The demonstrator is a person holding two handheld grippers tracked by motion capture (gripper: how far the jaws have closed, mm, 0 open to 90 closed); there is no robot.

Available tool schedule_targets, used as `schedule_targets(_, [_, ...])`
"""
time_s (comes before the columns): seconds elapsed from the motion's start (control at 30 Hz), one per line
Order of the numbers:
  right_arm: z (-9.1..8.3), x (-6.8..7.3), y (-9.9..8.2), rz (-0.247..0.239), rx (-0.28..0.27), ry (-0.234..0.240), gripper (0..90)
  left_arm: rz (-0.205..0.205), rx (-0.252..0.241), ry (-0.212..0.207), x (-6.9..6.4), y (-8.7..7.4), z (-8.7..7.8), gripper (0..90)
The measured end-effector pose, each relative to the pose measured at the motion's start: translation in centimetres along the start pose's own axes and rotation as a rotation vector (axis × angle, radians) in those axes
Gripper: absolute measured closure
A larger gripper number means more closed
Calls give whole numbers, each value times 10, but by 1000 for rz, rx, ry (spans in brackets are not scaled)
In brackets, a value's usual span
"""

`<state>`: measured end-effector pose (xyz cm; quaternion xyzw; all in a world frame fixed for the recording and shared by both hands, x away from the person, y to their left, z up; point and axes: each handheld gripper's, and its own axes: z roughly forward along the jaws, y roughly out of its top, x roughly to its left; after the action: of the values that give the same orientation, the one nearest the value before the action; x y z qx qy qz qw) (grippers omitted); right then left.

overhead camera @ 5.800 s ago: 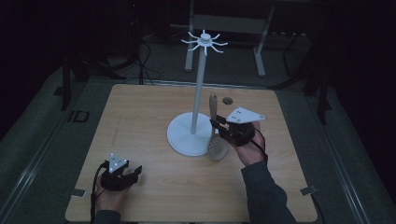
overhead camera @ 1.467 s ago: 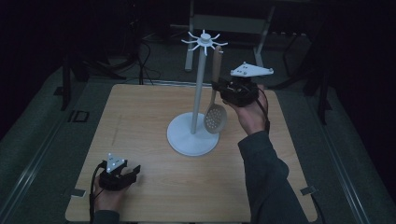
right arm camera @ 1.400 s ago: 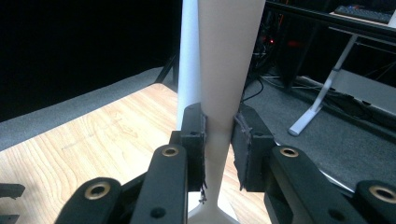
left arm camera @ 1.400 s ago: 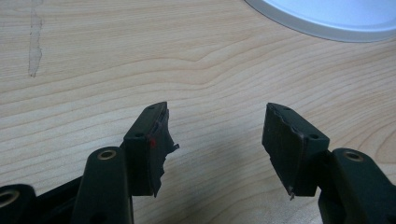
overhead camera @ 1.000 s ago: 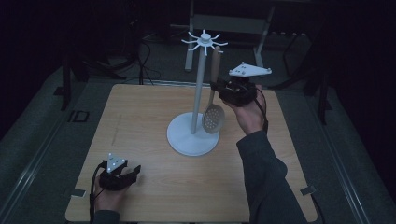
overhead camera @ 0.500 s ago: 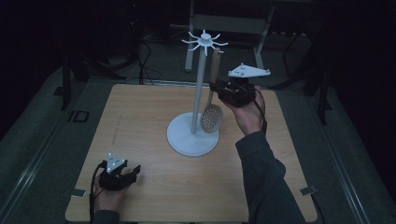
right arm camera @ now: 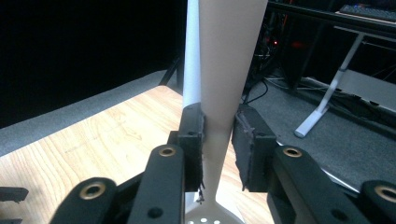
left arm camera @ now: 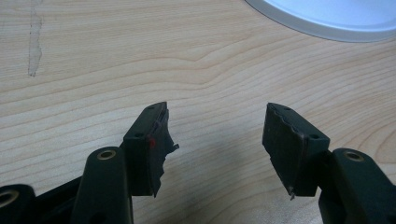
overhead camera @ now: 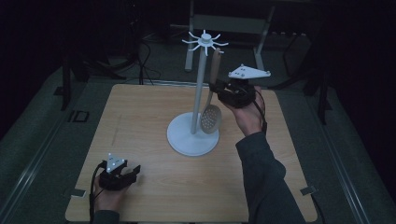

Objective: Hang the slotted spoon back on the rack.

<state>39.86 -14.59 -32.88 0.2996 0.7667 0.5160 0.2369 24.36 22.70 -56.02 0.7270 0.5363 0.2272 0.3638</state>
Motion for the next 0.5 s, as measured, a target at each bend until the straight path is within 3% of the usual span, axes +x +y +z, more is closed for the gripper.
schedule_targets(0.5, [-2,2,-3,-7,11,-13,495,1,1,-1,0,0,0,413])
